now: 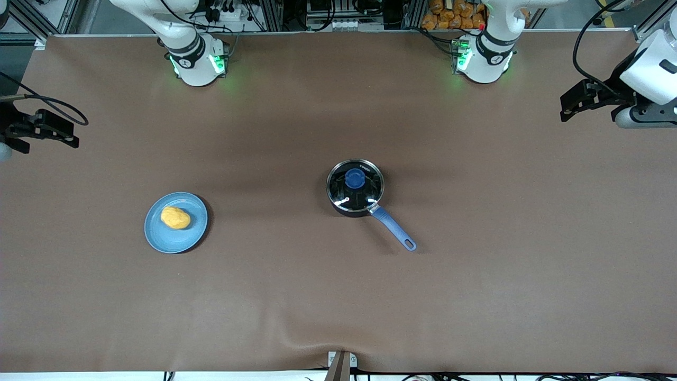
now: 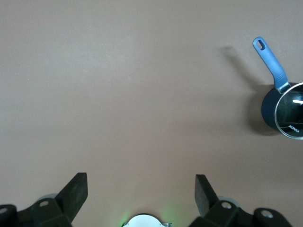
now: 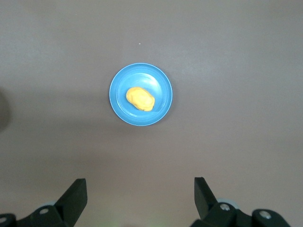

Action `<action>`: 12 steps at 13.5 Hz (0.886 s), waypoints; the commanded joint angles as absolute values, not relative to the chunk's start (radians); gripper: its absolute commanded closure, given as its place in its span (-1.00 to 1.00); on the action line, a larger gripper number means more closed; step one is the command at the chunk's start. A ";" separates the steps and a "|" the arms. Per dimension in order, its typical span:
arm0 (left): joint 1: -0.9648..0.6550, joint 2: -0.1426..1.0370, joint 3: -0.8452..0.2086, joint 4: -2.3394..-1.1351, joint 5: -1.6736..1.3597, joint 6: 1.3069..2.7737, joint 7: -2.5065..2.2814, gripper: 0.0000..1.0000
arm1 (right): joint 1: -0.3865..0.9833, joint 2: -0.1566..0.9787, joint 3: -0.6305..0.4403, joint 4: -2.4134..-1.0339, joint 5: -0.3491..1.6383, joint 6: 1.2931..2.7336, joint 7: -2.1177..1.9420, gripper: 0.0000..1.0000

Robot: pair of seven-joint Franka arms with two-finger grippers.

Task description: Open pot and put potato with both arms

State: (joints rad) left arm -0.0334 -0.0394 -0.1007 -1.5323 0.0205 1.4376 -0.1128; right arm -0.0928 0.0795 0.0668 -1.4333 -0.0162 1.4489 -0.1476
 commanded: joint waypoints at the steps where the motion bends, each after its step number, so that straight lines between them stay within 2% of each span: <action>1: -0.031 -0.038 -0.101 -1.528 0.017 1.442 -0.100 -1.00 | -0.104 0.080 0.083 -1.431 -0.025 1.447 -0.160 -1.00; 6: -0.022 -0.020 -0.100 -1.482 0.012 1.442 -0.098 -1.00 | -0.092 0.139 0.084 -1.453 -0.020 1.466 -0.254 -1.00; 8: -0.020 -0.015 -0.095 -1.482 0.005 1.442 -0.094 -1.00 | -0.072 0.205 0.084 -1.454 -0.020 1.473 -0.358 -1.00; 12: -0.037 -0.002 -0.101 -1.482 -0.005 1.442 -0.109 -1.00 | -0.080 0.388 0.084 -1.457 0.015 1.603 -0.774 -1.00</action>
